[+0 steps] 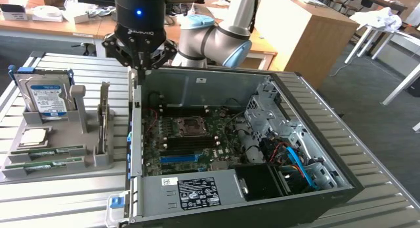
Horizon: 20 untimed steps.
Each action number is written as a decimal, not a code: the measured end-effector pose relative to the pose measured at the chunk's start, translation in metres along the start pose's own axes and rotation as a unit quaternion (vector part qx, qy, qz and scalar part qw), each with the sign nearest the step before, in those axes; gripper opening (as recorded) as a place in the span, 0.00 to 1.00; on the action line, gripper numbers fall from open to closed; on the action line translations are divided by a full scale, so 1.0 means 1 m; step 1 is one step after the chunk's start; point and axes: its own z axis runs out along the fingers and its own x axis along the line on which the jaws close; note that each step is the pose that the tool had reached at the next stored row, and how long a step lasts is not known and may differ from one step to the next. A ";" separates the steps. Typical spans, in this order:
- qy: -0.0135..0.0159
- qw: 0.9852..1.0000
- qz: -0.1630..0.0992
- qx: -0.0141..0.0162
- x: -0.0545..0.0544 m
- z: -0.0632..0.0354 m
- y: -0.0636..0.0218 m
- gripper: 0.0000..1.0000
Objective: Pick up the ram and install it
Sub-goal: 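Reach for the ram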
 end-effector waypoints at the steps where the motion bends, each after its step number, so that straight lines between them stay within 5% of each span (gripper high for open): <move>1: 0.000 1.000 0.000 0.000 0.002 0.0000 -0.0002 0.10; 20: 0.002 1.000 0.000 0.000 0.046 0.0005 -0.0035 0.10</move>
